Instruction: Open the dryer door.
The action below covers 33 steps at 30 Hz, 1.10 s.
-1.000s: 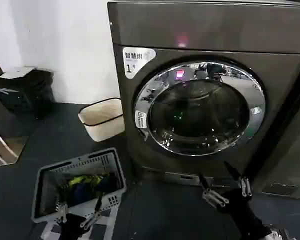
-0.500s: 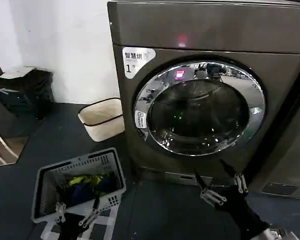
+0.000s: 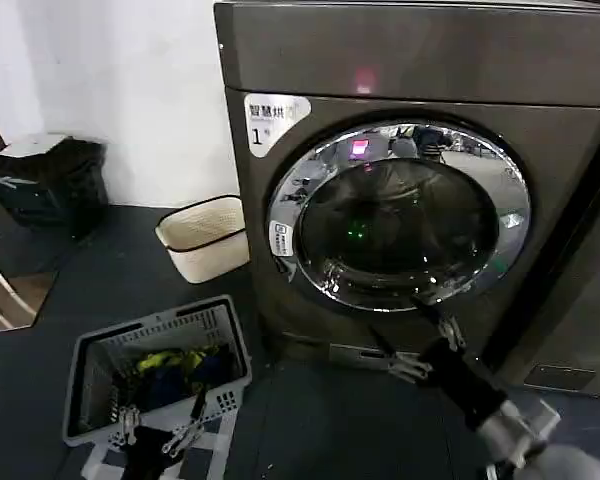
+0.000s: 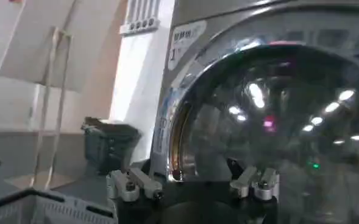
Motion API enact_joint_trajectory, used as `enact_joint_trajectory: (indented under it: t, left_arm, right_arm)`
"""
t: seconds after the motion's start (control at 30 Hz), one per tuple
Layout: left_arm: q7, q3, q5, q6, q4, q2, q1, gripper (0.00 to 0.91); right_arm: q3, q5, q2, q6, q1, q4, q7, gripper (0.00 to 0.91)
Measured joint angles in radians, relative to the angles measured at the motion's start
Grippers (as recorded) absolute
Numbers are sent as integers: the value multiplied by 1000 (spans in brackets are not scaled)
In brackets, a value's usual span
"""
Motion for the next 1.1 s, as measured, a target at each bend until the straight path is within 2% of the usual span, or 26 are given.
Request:
enact_joint_trajectory:
  t: [0.13,0.4,0.8,1.1]
  left_arm:
    - [4,-9,-14,-3,2,1,-2,907]
    - [8,-31,-31,-9,2,-5,0,907]
    - [22,-50,-44,-5,-3,-22,9,907]
    - [26,-45,-19,-6,-1,-38,19,907]
  right_arm:
    - [-45,31,-31,5,80,-70,-21,907]
    - [-182,30,-44,12,256,-195,-27,907]
    - [-375,23,3,8,460,-331,-16,907]
    - [-471,-7,58,-1,574,-408,7,907]
